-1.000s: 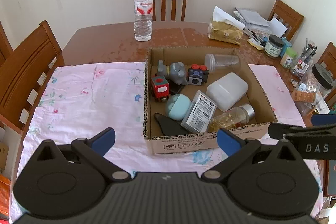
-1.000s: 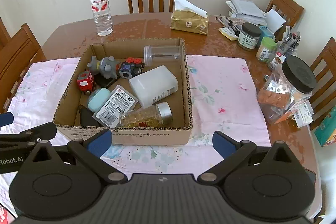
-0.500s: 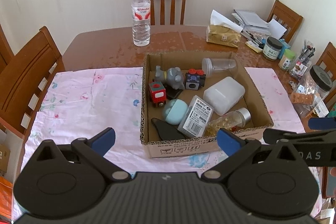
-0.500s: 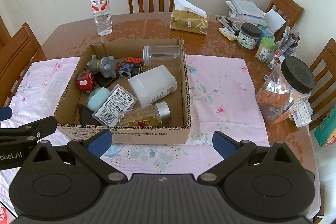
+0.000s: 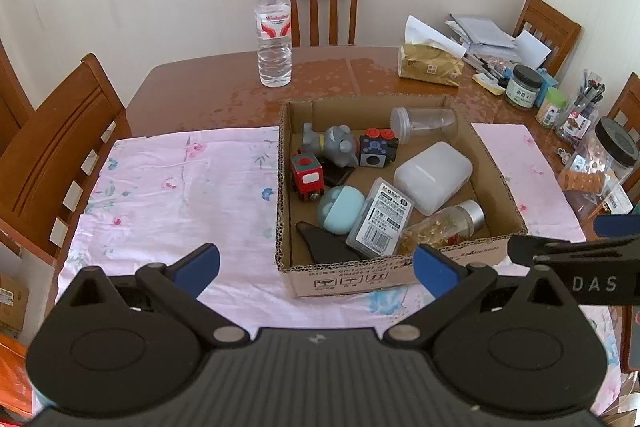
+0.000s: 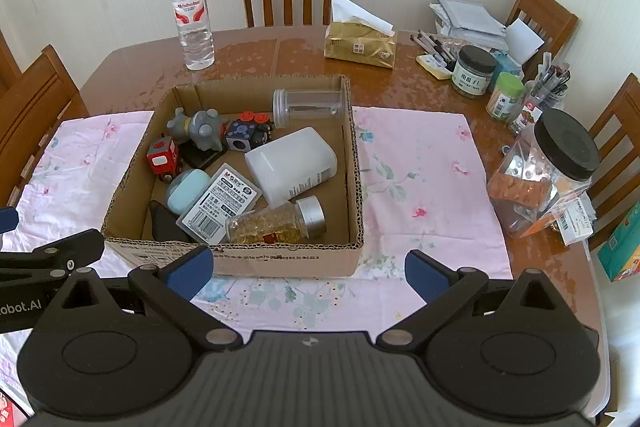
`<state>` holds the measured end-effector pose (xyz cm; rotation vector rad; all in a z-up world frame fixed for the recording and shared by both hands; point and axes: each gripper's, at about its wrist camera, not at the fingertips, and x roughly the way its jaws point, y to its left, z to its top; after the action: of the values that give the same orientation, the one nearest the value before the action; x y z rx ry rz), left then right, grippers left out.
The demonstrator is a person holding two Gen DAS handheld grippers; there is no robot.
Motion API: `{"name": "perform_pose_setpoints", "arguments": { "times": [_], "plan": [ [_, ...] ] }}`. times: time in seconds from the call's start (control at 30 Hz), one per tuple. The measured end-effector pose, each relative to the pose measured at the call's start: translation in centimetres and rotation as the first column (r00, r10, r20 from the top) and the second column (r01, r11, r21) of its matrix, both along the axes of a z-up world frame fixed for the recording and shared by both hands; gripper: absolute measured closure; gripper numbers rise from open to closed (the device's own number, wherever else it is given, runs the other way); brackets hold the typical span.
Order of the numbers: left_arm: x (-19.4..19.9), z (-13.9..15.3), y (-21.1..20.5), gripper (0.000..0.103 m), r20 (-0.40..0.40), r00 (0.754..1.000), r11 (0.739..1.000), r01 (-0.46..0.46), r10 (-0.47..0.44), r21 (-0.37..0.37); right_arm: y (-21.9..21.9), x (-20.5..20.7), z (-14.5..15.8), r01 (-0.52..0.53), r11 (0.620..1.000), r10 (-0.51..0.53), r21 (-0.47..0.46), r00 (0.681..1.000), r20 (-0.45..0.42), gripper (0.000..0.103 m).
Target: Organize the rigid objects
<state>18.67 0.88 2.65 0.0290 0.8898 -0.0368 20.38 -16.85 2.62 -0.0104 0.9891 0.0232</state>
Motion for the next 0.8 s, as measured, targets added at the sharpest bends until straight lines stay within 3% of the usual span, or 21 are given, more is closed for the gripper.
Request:
{"name": "perform_pose_setpoints", "arguments": {
  "times": [0.8],
  "plan": [
    [-0.5,-0.23,0.06,0.001,-0.013,1.0,1.0,0.008,-0.008,0.011,0.17,-0.44,0.4,0.006,1.0,-0.006,-0.004,1.0,0.003,0.0]
  ]
}}
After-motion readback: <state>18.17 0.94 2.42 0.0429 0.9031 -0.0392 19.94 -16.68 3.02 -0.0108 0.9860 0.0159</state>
